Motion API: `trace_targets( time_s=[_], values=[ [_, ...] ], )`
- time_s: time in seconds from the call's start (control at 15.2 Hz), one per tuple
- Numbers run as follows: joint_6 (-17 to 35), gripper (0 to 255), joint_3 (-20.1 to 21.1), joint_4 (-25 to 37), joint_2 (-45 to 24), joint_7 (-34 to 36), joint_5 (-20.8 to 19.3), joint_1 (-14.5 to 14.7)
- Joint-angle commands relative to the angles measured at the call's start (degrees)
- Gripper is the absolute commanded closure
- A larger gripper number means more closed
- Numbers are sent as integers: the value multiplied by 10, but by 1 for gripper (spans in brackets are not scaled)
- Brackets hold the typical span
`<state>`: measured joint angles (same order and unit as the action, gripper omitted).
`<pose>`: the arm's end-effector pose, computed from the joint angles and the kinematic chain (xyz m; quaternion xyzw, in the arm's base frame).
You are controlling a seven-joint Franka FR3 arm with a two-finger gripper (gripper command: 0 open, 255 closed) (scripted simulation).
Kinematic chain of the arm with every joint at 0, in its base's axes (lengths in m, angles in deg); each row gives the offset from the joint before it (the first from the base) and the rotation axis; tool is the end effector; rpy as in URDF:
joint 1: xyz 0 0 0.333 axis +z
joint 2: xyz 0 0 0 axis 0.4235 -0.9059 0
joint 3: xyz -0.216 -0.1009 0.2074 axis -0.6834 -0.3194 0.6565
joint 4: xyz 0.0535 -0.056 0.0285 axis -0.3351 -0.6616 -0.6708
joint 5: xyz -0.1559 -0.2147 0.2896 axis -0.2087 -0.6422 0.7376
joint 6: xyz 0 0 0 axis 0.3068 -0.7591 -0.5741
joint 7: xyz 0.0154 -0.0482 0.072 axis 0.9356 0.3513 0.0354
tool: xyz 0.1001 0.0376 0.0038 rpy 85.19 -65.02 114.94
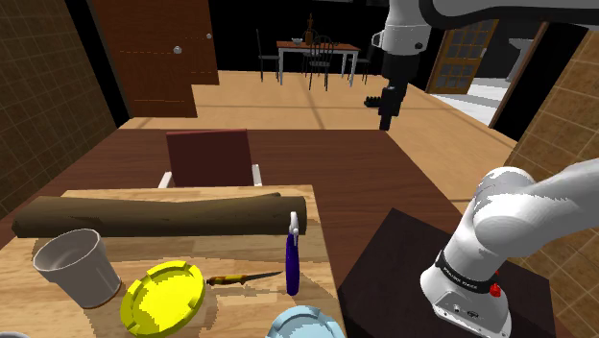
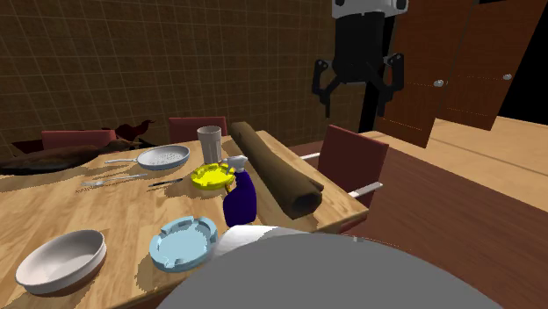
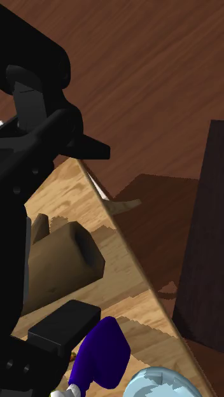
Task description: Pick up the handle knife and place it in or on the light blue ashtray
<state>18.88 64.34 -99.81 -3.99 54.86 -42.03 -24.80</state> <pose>0.2992 0.0049 0.5960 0.9973 0.0544 -0.0268 0.0411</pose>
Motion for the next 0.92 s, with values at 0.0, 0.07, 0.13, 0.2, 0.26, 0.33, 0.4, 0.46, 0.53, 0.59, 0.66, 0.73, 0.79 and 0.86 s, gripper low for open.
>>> trace_targets(
  time_s=[0.0, 0.07, 0.13, 0.2, 0.26, 0.33, 0.4, 0.46, 0.53, 0.59, 0.66, 0.73, 0.79, 0.86],
  values=[
    [0, 0, 0, 0, 0, 0, 0, 0],
    [15, 0, 6, -7, -9, 4, 6, 4],
    [29, 0, 11, -14, -18, 8, 12, 8],
    [44, 0, 17, -20, -29, 12, 17, 13],
    [59, 0, 23, -26, -39, 16, 23, 17],
    [74, 0, 29, -31, -51, 20, 28, 21],
    [89, 0, 35, -35, -63, 24, 33, 25],
    [104, 0, 40, -38, -75, 27, 38, 29],
    [118, 0, 46, -41, -88, 31, 43, 33],
    [133, 0, 52, -44, -102, 35, 48, 38],
    [148, 0, 58, -45, -116, 38, 52, 42],
    [163, 0, 64, -46, -131, 41, 56, 46],
    [177, 0, 70, -47, -146, 45, 60, 49],
    [192, 0, 76, -47, -162, 48, 64, 53]
  ],
)
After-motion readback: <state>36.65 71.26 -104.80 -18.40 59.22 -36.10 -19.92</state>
